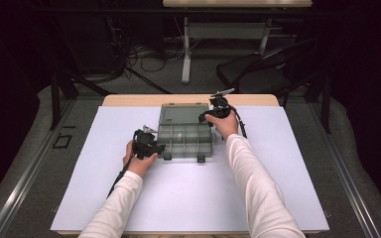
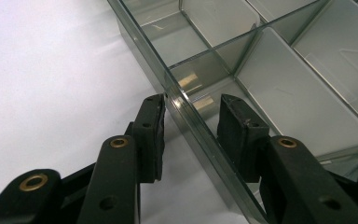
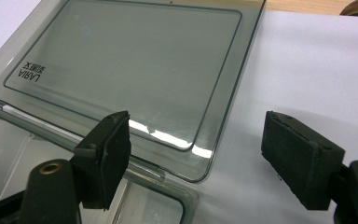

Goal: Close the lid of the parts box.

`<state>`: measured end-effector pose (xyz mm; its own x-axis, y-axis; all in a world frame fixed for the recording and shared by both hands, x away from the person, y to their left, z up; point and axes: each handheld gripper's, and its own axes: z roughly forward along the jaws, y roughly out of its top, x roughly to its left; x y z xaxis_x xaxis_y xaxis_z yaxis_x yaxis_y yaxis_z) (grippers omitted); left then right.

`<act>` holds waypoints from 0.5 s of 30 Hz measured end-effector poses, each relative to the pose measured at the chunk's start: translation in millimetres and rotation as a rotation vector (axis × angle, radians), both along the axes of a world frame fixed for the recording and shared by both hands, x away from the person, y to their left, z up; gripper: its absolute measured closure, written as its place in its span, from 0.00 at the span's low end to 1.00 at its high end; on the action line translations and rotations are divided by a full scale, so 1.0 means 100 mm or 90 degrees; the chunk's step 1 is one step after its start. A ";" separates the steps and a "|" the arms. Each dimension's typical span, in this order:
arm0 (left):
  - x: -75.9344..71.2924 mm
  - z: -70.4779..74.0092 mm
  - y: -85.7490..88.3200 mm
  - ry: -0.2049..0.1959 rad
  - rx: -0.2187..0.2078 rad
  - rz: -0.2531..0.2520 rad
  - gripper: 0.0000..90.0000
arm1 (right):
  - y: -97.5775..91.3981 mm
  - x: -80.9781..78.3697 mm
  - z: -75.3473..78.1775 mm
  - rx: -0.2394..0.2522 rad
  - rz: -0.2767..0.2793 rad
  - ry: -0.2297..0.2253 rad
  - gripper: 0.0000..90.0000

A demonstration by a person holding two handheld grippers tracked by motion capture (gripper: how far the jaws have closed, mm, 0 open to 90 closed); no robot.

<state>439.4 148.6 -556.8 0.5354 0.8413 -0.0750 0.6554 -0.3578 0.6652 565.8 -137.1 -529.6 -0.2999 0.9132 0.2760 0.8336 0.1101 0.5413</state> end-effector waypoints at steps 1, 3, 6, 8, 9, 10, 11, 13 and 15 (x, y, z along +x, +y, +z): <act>0.00 0.00 0.00 0.000 0.000 0.000 0.67 | 0.00 0.00 0.00 0.002 0.001 -0.001 0.26; 0.00 0.00 0.00 0.000 0.000 0.000 0.67 | 0.01 0.00 -0.01 0.005 0.002 -0.003 0.26; 0.00 0.00 0.00 0.000 0.000 0.000 0.67 | 0.02 0.01 -0.02 0.011 0.000 0.000 0.26; 0.00 0.00 0.00 0.000 0.000 0.000 0.67 | 0.03 0.01 -0.03 0.017 -0.001 0.000 0.26; 0.00 0.00 0.00 0.000 0.000 0.000 0.67 | 0.04 0.01 -0.04 0.028 -0.001 -0.004 0.26; 0.00 0.00 0.00 0.000 0.000 0.000 0.67 | 0.05 0.01 -0.04 0.025 0.001 -0.003 0.26; 0.00 0.00 0.00 0.000 0.000 0.000 0.67 | 0.06 0.00 -0.04 0.024 0.001 0.001 0.26; 0.00 0.00 0.00 0.000 0.000 0.000 0.67 | 0.08 0.00 -0.04 0.029 0.001 0.002 0.26; 0.00 0.00 0.00 0.000 0.001 0.000 0.67 | 0.09 0.00 -0.05 0.036 0.001 0.002 0.26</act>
<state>439.3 148.7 -556.8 0.5357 0.8412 -0.0738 0.6550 -0.3587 0.6651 565.8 -128.6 -534.6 -0.3011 0.8955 0.3279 0.8350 0.0815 0.5442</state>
